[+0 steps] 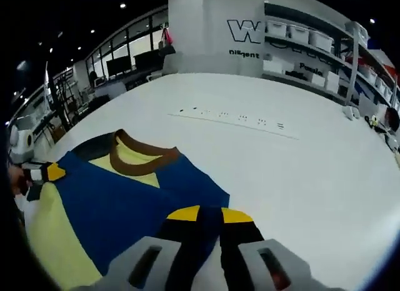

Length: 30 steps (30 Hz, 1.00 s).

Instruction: Fold the garment on the visible template until the final outline fits inside the template.

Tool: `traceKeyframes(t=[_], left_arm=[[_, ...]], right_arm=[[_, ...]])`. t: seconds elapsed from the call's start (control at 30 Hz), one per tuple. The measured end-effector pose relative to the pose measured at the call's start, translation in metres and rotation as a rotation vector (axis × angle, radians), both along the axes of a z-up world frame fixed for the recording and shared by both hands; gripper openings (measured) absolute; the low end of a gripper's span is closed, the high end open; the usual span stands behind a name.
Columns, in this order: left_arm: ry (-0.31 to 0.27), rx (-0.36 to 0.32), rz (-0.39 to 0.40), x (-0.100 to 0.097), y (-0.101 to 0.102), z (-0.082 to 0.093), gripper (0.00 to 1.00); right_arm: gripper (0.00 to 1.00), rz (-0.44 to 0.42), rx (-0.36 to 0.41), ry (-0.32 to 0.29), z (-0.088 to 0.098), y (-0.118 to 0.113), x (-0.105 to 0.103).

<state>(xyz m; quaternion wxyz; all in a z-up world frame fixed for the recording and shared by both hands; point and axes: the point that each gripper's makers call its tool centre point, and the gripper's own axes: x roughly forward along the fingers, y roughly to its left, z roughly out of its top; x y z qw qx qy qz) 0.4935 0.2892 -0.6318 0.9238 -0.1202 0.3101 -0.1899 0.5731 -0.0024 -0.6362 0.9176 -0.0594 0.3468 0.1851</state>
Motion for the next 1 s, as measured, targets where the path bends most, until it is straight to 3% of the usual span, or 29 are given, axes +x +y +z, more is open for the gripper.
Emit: traceKeyframes(t=[0.2,0.33,0.43,0.47,0.63,0.73,0.8,0.9,1.0], left_arm=[[0.0,-0.001,-0.002,0.0,0.0,-0.001,0.0],[-0.004,0.004,-0.004,-0.001,-0.001,-0.001,0.0],[-0.006,0.004,-0.004,-0.001,-0.001,-0.001,0.0],[-0.007,0.005,-0.004,-0.001,-0.001,-0.001,0.0],[-0.006,0.003,0.001,-0.002,0.0,-0.002,0.0],[-0.004,0.007,0.005,-0.002,0.0,-0.002,0.0],[-0.006,0.01,0.005,-0.002,0.0,-0.002,0.0],[-0.007,0.002,0.01,-0.003,0.0,-0.002,0.0],[-0.009,0.005,0.008,-0.003,0.0,-0.002,0.0]], right_arm=[[0.04,0.012,-0.032,0.023,-0.003,-0.003,0.004],[0.03,0.083,-0.135,0.04,-0.003,0.001,-0.002],[0.0,0.07,-0.141,0.052,-0.004,-0.002,0.001],[0.0,0.097,-0.222,0.037,-0.003,-0.007,0.001],[0.0,0.153,-0.274,0.01,-0.004,-0.004,0.001],[0.0,0.014,-0.145,0.011,0.003,-0.011,0.006],[0.0,-0.038,-0.107,-0.007,0.008,-0.017,0.01],[0.0,-0.142,0.045,0.036,0.005,-0.022,0.01],[0.0,-0.135,0.041,0.034,0.001,-0.023,0.01]])
